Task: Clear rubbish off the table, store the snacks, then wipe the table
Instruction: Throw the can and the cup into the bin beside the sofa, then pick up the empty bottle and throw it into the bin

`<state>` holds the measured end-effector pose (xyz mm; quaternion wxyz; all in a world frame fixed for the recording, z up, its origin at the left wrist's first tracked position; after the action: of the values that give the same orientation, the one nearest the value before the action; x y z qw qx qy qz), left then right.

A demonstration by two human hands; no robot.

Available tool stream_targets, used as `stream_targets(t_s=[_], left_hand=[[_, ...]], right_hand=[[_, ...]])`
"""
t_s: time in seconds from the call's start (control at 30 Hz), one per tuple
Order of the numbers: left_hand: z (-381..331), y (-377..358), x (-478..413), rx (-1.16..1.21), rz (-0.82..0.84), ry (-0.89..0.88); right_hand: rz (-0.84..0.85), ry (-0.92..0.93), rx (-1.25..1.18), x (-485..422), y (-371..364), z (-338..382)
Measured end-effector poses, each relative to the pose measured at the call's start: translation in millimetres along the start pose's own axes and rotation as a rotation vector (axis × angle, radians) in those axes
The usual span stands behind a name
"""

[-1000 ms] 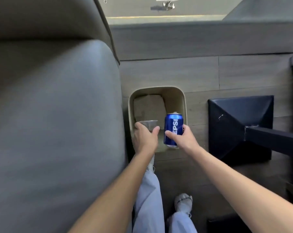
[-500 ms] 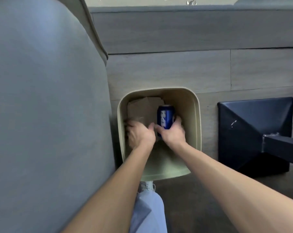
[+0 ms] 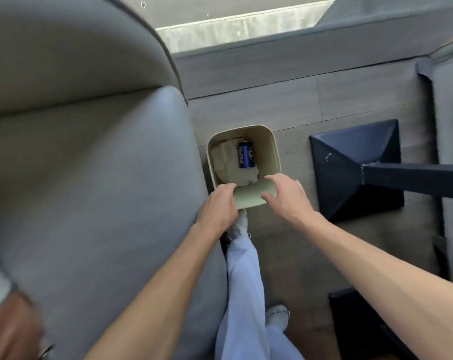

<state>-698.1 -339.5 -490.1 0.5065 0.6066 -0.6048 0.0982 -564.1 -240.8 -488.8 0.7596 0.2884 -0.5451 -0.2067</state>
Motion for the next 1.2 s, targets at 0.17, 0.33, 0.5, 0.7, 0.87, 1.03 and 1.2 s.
stream_targets(t_s=[0.17, 0.33, 0.5, 0.7, 0.87, 1.03, 1.2], left_hand=[[-33, 69, 115, -0.147, -0.092, 0.143], [-92, 98, 227, -0.171, -0.105, 0.108], [-171, 80, 340, -0.347, -0.050, -0.022], [-277, 9, 424, -0.613, 0.034, -0.324], [-370, -93, 485, -0.872, 0.166, -0.644], [-451, -183, 560, -0.985, 0.169, -0.985], [-489, -245, 615, -1.006, 0.177, -1.180]], right_hand=[[0.100, -0.157, -0.424, 117, 69, 15], [0.010, -0.117, -0.679, 246, 132, 6], [-0.140, -0.070, -0.847, 381, 178, -42], [-0.404, -0.235, -1.115, 537, 155, -177], [-0.731, -0.522, -1.253, 684, 97, -305], [-1.017, -0.733, -1.326, 798, 46, -358], [-1.104, -0.861, -1.252, 844, 21, -376]])
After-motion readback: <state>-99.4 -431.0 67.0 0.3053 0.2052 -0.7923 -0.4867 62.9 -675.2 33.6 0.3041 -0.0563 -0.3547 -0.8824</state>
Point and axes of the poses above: each hand's wrist, its own x-axis away from the middle knuckle, its own y-axis out of the back of the hand, z = x × y, the point moved 6 cm from there along -x, towards the middle knuckle, and after that the axes turned 4 degrees about -z, right-handed, at the moved point
